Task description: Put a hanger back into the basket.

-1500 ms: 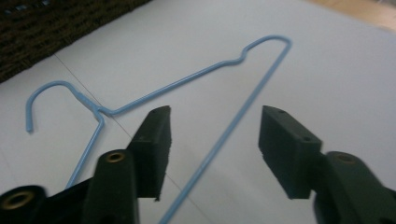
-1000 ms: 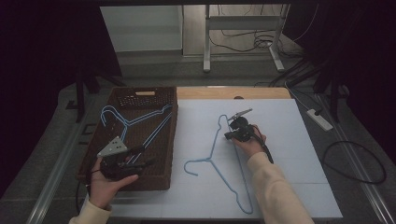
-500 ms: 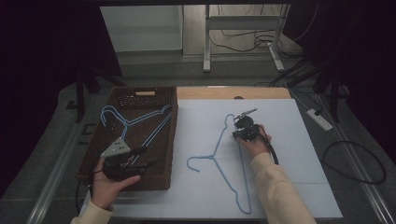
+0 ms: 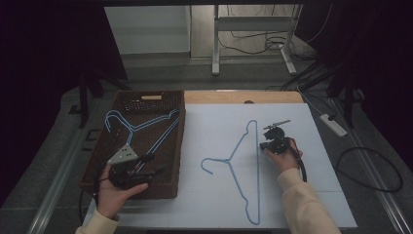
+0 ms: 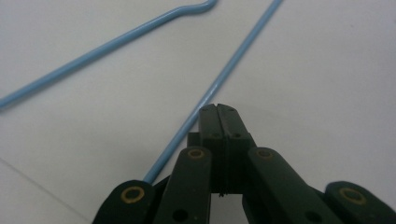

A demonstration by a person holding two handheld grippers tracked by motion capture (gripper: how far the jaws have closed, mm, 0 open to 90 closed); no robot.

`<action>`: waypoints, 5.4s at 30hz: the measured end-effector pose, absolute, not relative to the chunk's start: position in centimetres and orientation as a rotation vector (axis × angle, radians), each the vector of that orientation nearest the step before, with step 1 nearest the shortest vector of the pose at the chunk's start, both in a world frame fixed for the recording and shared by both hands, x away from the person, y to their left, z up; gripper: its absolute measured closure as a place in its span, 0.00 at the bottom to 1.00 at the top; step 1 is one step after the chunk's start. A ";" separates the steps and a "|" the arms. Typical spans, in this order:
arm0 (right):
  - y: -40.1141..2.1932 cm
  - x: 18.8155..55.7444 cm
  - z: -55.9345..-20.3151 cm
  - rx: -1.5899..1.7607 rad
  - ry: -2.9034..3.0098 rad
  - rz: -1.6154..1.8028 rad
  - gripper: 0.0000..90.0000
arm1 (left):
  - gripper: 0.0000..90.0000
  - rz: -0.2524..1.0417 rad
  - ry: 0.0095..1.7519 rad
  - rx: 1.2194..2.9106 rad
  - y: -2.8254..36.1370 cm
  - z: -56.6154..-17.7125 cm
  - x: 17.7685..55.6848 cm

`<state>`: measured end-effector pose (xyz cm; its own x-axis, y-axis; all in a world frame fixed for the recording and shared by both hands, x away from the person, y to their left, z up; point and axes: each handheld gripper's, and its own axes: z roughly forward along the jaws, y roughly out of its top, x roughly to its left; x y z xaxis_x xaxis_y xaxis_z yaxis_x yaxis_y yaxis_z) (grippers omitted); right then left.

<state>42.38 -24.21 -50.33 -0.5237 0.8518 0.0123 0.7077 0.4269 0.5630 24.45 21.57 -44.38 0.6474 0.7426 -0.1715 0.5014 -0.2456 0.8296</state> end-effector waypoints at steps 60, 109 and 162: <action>-20.8 40.7 -47.9 0.982 2.670 0.820 0.58 | 0.42 0.320 0.974 1.904 21.5 -44.3 24.5; -16.7 39.2 -47.1 1.018 2.636 0.726 0.96 | 0.41 0.305 0.945 1.923 20.6 -44.3 24.4; -17.7 36.0 -45.9 1.084 2.477 1.004 0.96 | 0.41 0.145 0.821 2.054 10.0 -44.5 25.4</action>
<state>36.02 -17.72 -45.91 -0.6894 0.7233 0.0388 0.5463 0.4840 0.6836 25.42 9.96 -44.49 0.7735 0.6019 -0.1985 0.4972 -0.3820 0.7790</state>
